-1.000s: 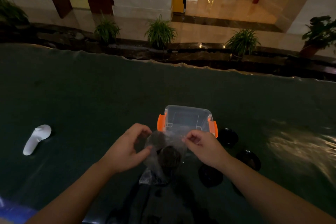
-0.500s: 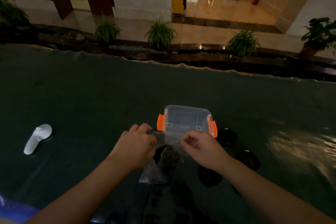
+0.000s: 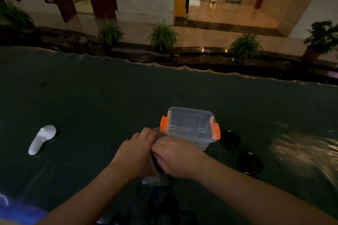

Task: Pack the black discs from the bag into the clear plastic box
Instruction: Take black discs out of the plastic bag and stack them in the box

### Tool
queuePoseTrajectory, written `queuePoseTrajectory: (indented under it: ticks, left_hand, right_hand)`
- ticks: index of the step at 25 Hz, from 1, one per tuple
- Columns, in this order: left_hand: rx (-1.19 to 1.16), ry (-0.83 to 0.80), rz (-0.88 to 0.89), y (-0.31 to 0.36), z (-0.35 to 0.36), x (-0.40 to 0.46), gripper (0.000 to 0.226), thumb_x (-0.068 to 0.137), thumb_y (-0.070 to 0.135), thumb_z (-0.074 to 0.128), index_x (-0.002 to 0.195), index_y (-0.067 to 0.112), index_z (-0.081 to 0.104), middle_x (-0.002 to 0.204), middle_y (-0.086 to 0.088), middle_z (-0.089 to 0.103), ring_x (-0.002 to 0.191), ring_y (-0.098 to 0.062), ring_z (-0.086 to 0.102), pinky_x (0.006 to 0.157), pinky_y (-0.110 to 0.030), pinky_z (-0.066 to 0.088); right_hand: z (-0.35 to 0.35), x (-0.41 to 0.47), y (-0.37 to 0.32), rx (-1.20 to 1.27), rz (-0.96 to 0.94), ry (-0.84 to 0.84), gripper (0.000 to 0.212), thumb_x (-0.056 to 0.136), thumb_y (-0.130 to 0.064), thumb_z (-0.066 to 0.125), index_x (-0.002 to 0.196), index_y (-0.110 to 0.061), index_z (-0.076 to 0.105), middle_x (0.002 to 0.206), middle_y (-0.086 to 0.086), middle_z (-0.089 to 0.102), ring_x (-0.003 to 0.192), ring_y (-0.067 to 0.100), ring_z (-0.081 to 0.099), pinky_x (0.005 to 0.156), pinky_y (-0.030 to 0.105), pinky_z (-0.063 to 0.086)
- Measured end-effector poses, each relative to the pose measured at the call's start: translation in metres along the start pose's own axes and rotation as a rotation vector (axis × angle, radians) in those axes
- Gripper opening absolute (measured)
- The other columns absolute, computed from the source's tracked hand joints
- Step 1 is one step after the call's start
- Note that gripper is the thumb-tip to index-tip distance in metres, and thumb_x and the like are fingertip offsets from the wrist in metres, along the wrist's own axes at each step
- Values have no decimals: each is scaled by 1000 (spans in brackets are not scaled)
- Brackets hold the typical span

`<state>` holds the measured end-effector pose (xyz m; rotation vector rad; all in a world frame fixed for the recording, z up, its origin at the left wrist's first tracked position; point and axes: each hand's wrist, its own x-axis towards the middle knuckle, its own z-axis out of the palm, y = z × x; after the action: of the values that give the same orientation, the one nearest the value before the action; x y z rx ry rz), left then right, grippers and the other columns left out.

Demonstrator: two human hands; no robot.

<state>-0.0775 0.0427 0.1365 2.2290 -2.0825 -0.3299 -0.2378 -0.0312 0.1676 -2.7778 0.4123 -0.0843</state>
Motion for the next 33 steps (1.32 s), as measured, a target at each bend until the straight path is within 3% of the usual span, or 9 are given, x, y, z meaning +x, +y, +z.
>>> queuePoseTrajectory:
  ticks: [6, 10, 12, 14, 18, 21, 26, 30, 33]
  left_hand:
    - [39, -7, -67, -13, 12, -13, 127, 51, 66, 82, 147, 23, 12, 143, 2, 26, 125, -21, 48, 93, -41, 54]
    - [10, 6, -61, -8, 10, -17, 145, 39, 88, 70, 152, 26, 3, 150, 1, 24, 129, -22, 45, 98, -45, 52]
    - [-32, 44, -27, -6, 9, -17, 136, 43, 91, 65, 151, 34, 6, 154, 2, 21, 133, -22, 42, 103, -47, 49]
    - [-134, 149, 55, -6, 10, -16, 114, 56, 91, 61, 148, 38, 19, 152, 6, 24, 130, -17, 45, 103, -40, 47]
    - [-430, 273, 122, -23, 32, -14, 83, 78, 78, 59, 143, 34, 31, 138, 14, 38, 112, 0, 52, 89, -18, 44]
    - [-512, 149, 78, -46, 69, -8, 93, 73, 62, 71, 148, 27, 29, 143, 5, 42, 121, -1, 49, 98, -6, 35]
    - [-777, -74, -65, -52, 134, 8, 136, 44, 56, 97, 153, 19, 24, 150, -3, 37, 139, -15, 40, 117, -40, 36]
    - [-1080, -37, -139, -34, 172, 16, 124, 37, 32, 105, 138, 50, 35, 141, 6, 58, 131, -9, 53, 108, -37, 47]
    - [-1144, 18, -186, -24, 185, 18, 110, 38, 34, 104, 130, 48, 44, 127, 20, 67, 119, -9, 63, 100, -37, 53]
  right_hand:
    - [10, 19, 4, -290, 151, -293, 29, 97, -24, 62, 124, -17, 54, 120, 9, 64, 103, 26, 65, 82, 42, 56]
    - [13, 9, 10, -296, 269, -408, 102, 74, -42, 85, 154, -31, 22, 163, 14, 14, 122, 35, 54, 93, 51, 53]
    - [14, 0, 17, -347, 269, -417, 126, 64, -53, 88, 157, -39, 4, 167, 14, -5, 127, 40, 49, 96, 54, 51]
    - [17, -10, 25, -373, 256, -394, 136, 59, -59, 88, 156, -40, -5, 167, 14, -6, 131, 41, 45, 98, 55, 49]
    - [23, -28, 42, -365, 298, -397, 138, 60, -61, 86, 152, -41, -15, 167, 14, 0, 136, 43, 38, 103, 58, 44]
    - [28, -39, 48, -329, 301, -390, 125, 70, -64, 78, 155, -38, -10, 168, 16, -1, 140, 44, 35, 105, 57, 42]
    - [34, -41, 43, -282, 251, -354, 96, 89, -47, 67, 160, -29, 4, 167, 14, 13, 140, 37, 39, 108, 52, 40]
    - [39, -35, 42, -269, 236, -373, 90, 92, -41, 63, 160, -28, 5, 168, 14, 10, 148, 35, 27, 113, 56, 35]
    - [43, -32, 43, -229, 252, -384, 89, 93, -40, 63, 159, -33, 5, 169, 11, 10, 149, 34, 26, 112, 56, 33]
